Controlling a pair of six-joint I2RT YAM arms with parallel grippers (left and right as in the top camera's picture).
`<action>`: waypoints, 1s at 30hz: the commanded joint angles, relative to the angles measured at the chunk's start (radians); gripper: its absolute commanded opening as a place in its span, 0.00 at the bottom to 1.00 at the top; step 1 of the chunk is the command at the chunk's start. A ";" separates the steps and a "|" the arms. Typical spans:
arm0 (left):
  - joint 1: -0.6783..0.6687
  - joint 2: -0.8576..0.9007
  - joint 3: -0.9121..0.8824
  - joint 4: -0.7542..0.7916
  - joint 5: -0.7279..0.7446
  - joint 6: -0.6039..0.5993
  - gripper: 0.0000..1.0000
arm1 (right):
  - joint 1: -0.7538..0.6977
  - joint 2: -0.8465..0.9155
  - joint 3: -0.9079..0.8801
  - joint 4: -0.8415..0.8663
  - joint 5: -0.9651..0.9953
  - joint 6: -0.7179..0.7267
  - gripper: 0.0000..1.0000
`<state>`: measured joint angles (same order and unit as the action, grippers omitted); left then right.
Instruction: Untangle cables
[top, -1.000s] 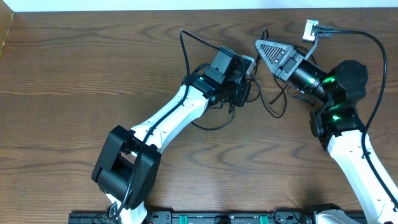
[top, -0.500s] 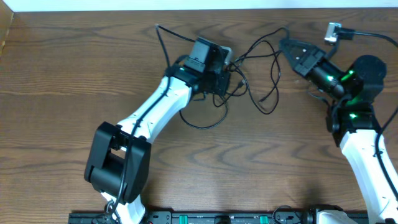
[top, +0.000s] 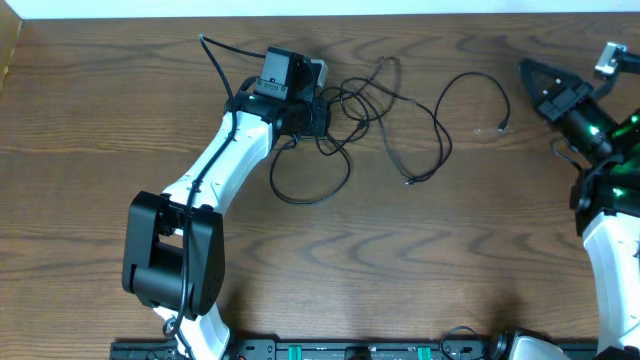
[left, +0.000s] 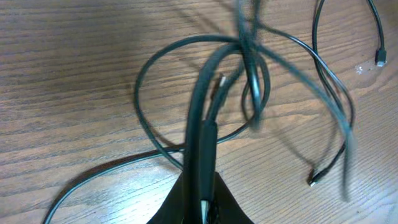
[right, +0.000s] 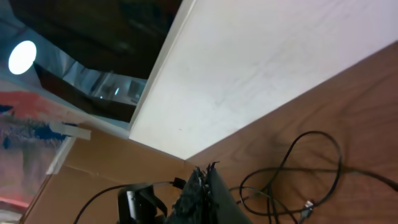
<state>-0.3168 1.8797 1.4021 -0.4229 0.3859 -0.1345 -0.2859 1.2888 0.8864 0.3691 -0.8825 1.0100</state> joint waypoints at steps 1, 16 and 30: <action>-0.005 0.007 0.009 -0.002 -0.005 -0.007 0.08 | -0.007 -0.015 0.008 -0.039 -0.076 -0.042 0.01; -0.040 0.007 0.009 0.002 -0.002 -0.010 0.08 | 0.169 0.080 0.007 -0.283 0.006 -0.332 0.76; -0.049 0.007 0.009 -0.063 -0.002 0.014 0.26 | 0.254 0.184 0.007 -0.239 0.073 -0.335 0.88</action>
<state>-0.3676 1.8797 1.4021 -0.4755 0.3870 -0.1276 -0.0376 1.4727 0.8867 0.1219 -0.8223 0.6979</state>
